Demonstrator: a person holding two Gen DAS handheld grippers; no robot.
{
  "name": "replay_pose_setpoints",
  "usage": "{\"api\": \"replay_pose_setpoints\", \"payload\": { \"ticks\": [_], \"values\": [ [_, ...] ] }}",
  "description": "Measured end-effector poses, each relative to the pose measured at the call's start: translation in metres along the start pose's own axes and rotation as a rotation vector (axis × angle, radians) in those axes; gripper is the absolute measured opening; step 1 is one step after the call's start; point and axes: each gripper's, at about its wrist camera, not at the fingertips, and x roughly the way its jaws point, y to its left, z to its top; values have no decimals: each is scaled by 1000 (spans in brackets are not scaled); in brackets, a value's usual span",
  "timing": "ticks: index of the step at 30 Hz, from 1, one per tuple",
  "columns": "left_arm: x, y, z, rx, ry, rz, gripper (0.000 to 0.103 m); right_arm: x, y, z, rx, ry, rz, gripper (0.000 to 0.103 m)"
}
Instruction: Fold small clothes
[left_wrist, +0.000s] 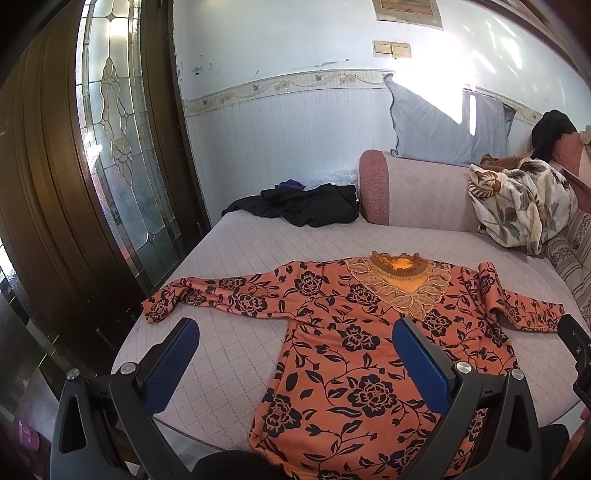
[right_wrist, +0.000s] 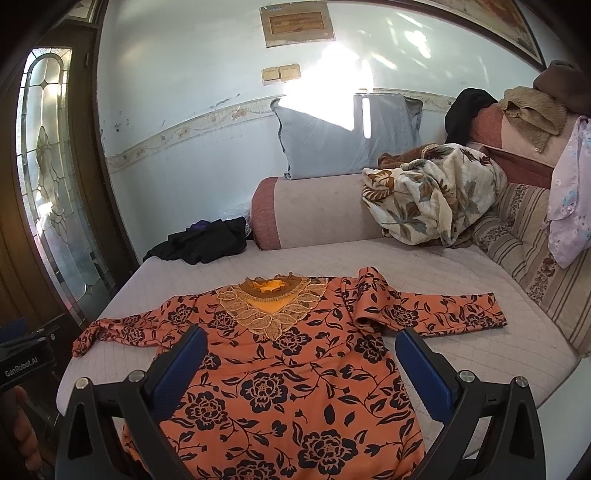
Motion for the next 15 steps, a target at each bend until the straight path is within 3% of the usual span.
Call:
{"api": "replay_pose_setpoints", "payload": {
  "ticks": [15],
  "values": [
    [5,-2,-1,5,11,6,103,5,-2,-3,7,11,4,103]
  ]
}}
